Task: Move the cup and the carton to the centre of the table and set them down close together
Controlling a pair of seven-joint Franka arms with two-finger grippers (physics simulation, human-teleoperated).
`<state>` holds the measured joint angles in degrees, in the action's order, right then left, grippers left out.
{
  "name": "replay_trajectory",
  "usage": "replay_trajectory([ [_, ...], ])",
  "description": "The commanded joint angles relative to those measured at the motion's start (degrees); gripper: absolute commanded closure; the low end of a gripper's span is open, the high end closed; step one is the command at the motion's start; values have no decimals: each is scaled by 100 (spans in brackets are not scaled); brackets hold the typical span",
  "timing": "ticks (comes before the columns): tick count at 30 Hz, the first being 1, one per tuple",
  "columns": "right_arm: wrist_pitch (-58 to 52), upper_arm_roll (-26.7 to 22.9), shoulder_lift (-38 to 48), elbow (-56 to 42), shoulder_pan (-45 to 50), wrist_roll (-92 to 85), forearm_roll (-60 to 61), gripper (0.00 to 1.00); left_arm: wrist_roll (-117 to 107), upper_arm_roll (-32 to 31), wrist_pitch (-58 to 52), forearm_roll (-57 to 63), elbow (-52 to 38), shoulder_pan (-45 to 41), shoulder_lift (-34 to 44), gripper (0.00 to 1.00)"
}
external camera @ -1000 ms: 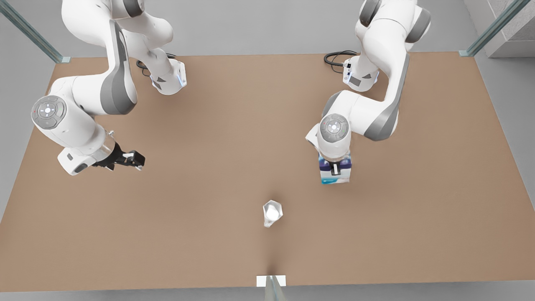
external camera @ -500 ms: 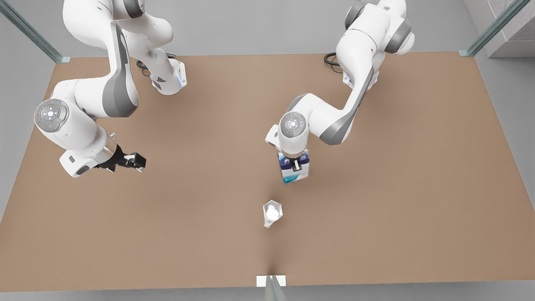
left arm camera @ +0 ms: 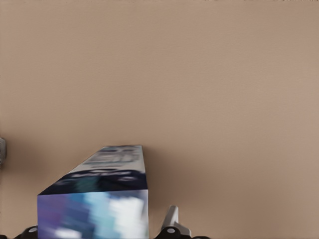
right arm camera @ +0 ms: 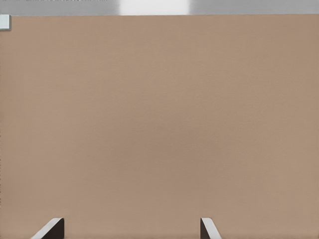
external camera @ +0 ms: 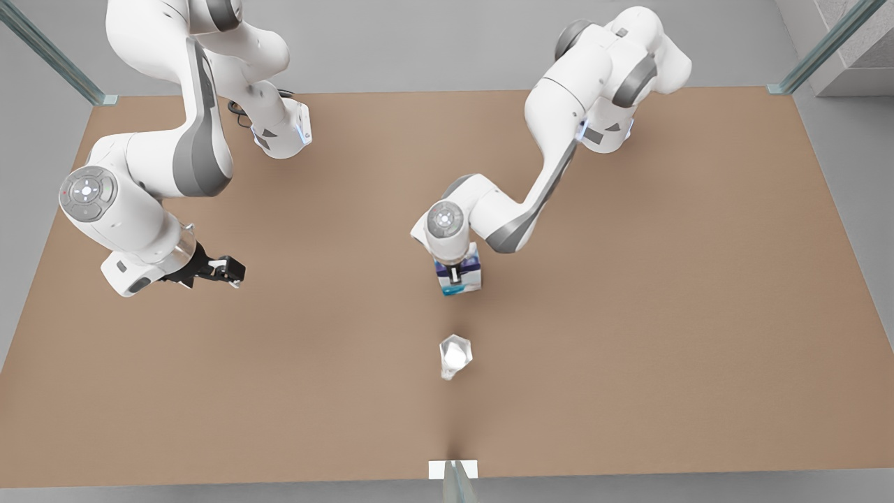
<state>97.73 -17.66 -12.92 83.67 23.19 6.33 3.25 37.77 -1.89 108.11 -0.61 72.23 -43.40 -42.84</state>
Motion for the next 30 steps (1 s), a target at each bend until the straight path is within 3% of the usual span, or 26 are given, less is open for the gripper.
replay_trajectory([
  [1,0,-1,0,0,1,0,0,0,11,5,-18,-308,1,-2,-5,27],
  [2,18,-1,0,0,1,0,0,0,11,5,-9,-317,1,-2,-5,24],
  [5,18,-1,-9,0,-7,9,0,0,20,-4,35,-326,10,7,-14,1],
  [30,27,8,-61,-9,10,53,9,0,644,84,316,-282,19,121,4,0],
])
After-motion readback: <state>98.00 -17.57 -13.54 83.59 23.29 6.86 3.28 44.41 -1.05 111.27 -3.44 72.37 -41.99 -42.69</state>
